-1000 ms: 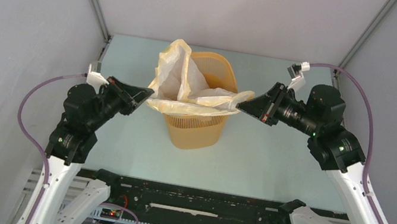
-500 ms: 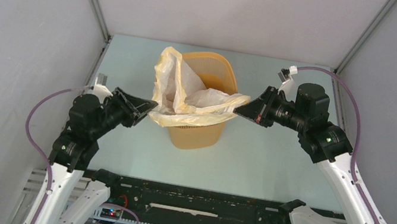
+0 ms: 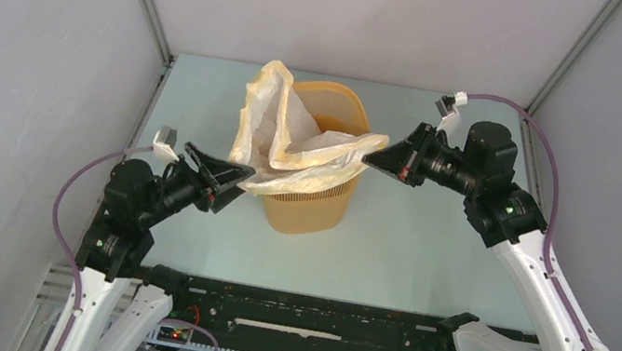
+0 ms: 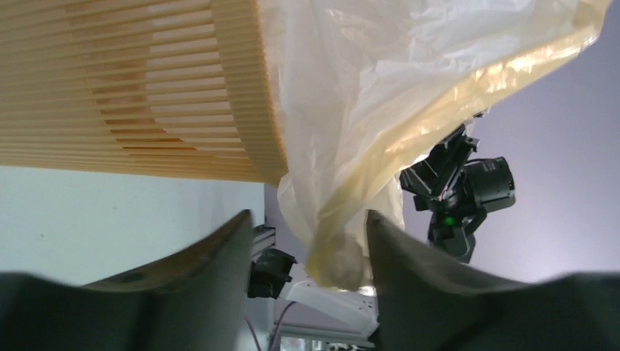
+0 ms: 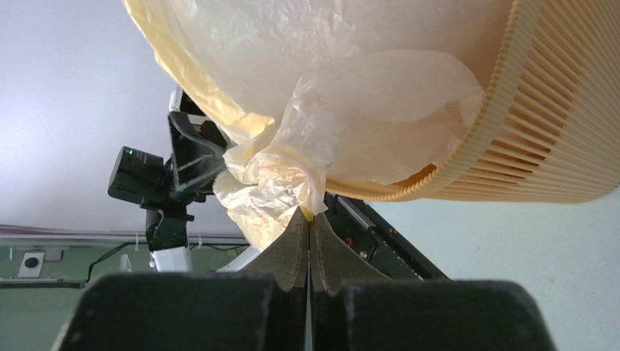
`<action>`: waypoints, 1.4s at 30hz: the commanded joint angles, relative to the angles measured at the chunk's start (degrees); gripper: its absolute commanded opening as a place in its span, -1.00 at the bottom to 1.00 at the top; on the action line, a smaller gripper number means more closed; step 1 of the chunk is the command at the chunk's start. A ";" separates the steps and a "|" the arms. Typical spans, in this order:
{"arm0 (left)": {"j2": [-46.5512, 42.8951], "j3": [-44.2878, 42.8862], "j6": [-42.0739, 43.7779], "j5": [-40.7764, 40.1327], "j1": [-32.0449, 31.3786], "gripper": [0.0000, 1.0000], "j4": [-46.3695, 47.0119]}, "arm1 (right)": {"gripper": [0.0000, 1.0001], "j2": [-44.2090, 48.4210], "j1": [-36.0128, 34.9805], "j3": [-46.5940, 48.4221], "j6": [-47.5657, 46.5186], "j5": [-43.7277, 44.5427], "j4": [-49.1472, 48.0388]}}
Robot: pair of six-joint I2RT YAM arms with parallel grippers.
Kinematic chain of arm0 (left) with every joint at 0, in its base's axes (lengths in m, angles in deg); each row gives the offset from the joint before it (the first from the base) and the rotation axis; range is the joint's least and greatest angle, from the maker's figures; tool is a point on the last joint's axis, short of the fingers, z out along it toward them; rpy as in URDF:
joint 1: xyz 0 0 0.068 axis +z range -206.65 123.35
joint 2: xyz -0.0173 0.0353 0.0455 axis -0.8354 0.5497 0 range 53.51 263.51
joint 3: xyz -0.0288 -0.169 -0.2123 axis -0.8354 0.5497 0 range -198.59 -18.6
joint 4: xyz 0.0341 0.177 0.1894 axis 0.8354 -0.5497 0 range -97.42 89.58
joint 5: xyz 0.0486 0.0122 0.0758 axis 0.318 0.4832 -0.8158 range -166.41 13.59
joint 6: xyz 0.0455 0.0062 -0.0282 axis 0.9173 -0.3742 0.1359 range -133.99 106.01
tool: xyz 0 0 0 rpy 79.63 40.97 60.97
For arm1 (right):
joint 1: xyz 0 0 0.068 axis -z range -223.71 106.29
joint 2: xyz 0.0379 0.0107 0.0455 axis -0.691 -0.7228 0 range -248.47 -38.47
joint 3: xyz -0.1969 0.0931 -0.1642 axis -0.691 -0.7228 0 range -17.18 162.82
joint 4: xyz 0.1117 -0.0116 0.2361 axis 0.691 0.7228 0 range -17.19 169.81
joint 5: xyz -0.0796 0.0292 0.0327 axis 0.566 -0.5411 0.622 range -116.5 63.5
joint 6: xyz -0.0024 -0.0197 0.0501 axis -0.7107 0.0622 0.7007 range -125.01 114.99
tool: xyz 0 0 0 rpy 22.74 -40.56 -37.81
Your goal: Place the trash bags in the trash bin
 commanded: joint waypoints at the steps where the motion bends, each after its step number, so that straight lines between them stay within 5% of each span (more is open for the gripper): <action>1: 0.10 1.30 -1.94 1.43 0.39 0.03 4.59 | -0.97 -0.68 1.02 0.57 0.02 -0.77 -1.39; 7: 2.07 0.83 -0.37 -0.18 0.41 -0.49 4.95 | -0.85 0.27 2.63 0.56 -2.24 -0.52 2.40; 15: 0.02 1.13 1.67 0.84 0.39 -0.09 -0.07 | -0.64 -1.27 4.84 0.56 -4.08 -3.83 4.06; 19: -0.61 1.42 1.91 0.04 0.42 -0.33 -1.16 | -1.00 -1.17 4.95 0.57 -5.01 -3.57 4.39; 29: 7.17 -1.23 8.43 -2.13 0.39 -0.85 -4.41 | -1.00 -1.82 5.39 -1.19 -7.65 -0.03 6.29; 42: 10.07 -3.74 14.54 -6.70 0.39 -0.70 -10.20 | -1.00 -4.80 7.02 -1.19 -9.99 3.54 6.44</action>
